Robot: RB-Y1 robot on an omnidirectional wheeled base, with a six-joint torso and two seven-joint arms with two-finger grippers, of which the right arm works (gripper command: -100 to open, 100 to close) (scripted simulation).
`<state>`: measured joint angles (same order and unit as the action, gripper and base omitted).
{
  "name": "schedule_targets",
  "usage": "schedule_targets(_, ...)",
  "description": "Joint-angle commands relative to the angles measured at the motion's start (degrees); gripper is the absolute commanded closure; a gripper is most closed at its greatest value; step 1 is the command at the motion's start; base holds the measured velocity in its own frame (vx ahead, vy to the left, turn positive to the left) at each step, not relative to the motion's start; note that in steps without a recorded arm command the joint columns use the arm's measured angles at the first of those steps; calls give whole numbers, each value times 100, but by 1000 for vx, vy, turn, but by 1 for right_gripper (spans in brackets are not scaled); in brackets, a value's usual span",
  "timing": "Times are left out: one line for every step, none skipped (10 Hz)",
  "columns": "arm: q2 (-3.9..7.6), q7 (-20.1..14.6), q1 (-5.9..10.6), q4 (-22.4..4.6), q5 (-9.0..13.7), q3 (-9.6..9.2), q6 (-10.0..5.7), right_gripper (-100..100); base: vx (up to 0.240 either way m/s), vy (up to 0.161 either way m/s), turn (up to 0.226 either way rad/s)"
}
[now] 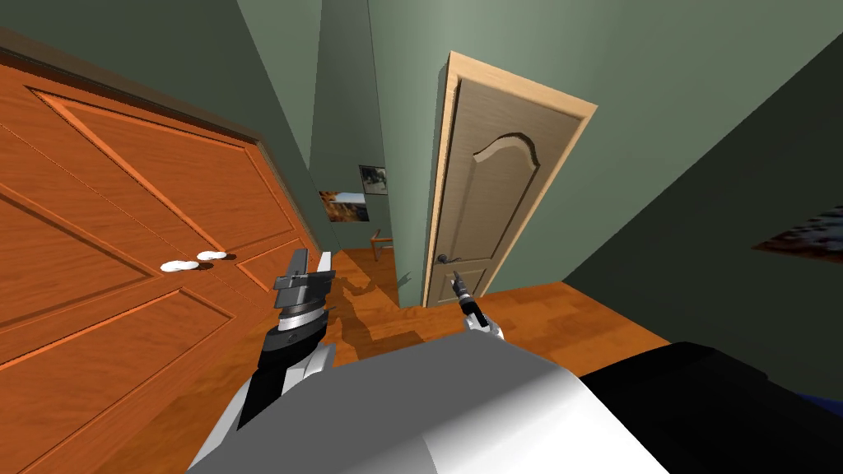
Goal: Pull the door open
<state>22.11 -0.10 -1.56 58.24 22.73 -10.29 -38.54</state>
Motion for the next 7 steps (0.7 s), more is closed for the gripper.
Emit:
schedule_targets(42, 12, 66, -179, 39, -17, -18, -100, 48, -57, 88)
schedule_targets(68, 20, 97, -271, 63, -26, -24, -100, 40, -52, 84)
schedule_targets(93, 28, 127, -360, 87, -34, -29, -100, 40, -53, 74)
schedule_targets(130, 40, 169, -488, 120, -46, -37, -100, 50, -75, 95)
schedule_targets(148, 45, 191, -552, 137, -52, -41, -100, 33, -74, 84)
schedule_targets(166, 51, 212, -616, 154, -59, -45, -100, 31, -59, 59)
schedule_targets(197, 61, 248, -725, 182, -69, -52, -100, 50, -64, 76)
